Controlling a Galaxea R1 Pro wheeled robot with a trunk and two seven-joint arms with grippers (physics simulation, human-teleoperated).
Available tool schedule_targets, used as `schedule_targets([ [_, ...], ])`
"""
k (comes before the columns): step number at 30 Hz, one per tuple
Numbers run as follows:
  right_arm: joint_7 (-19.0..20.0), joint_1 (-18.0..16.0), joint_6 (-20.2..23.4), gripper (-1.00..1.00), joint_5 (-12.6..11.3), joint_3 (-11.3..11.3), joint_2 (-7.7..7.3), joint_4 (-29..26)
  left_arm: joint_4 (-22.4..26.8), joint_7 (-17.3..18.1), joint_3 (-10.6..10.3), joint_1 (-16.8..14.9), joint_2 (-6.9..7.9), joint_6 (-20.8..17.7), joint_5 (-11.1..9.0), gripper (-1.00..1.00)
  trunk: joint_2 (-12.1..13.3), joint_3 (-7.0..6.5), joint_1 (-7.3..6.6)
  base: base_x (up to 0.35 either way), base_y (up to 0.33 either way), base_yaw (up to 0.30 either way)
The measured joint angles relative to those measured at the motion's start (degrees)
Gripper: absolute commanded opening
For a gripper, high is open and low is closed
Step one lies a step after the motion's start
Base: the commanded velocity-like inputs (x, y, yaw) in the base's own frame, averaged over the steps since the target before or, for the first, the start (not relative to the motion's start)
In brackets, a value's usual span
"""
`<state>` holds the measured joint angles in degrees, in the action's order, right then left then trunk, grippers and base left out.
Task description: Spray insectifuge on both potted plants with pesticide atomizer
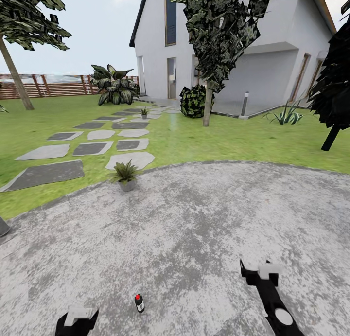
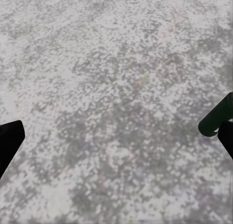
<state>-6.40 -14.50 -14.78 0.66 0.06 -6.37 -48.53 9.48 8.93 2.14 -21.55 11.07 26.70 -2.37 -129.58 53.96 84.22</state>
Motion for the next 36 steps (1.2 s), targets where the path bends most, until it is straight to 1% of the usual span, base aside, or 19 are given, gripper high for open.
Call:
schedule_targets([
  [2, 0.0, -0.6, 0.6, 1.0, 0.0, 0.0, 0.1, 1.6, 0.0, 0.0, 0.0, 0.0, -0.07, 0.0, -0.1, 1.0, 0.0, 0.0, 0.0, 0.0, 0.0, 0.0],
  [8, -0.1, -0.8, 0.4, 1.0, 0.2, -0.1, -0.09, 3.6, -0.1, 0.0, 0.1, 0.1, 0.01, 0.3, -0.1, 1.0, 0.0, 0.0, 0.0, 0.0, 0.0, 0.0],
  [11, -0.2, -0.8, 0.0, 1.0, 0.5, -0.2, -0.13, 3.8, -0.1, 0.0, 0.1, 0.1, 0.03, 0.4, -0.2, 1.0, 0.0, 0.0, 0.0, 0.0, 0.0, 0.0],
  [15, -0.4, -0.8, -0.2, 1.0, 0.5, -0.4, -0.2, 3.7, 0.0, 0.3, 0.0, 0.1, -0.41, 0.4, -0.2, 1.0, 0.0, 0.0, 0.0, 0.0, 0.0, 0.0],
  [21, -0.5, -0.8, -0.2, 1.0, 0.5, -0.3, 0.0, 3.7, -0.1, 0.8, 0.0, 0.1, -0.57, 0.1, -0.2, 1.0, 0.0, 0.0, 0.0, 0.0, 0.0, 0.008],
  [31, -0.5, -0.8, -0.2, 1.0, 0.5, -0.3, -0.03, 6.7, 0.0, 0.1, 0.1, 0.2, -0.14, 0.8, -0.1, 1.0, 0.0, 0.43, 0.0, 0.0, 0.0, 0.184],
  [36, -0.5, -0.8, -0.2, 1.0, 0.5, -0.4, 0.0, 7.3, 0.0, 0.0, 0.1, 0.2, -0.35, 0.9, -0.1, 1.0, 0.0, 0.7, 0.0, 0.0, 0.0, 0.216],
])
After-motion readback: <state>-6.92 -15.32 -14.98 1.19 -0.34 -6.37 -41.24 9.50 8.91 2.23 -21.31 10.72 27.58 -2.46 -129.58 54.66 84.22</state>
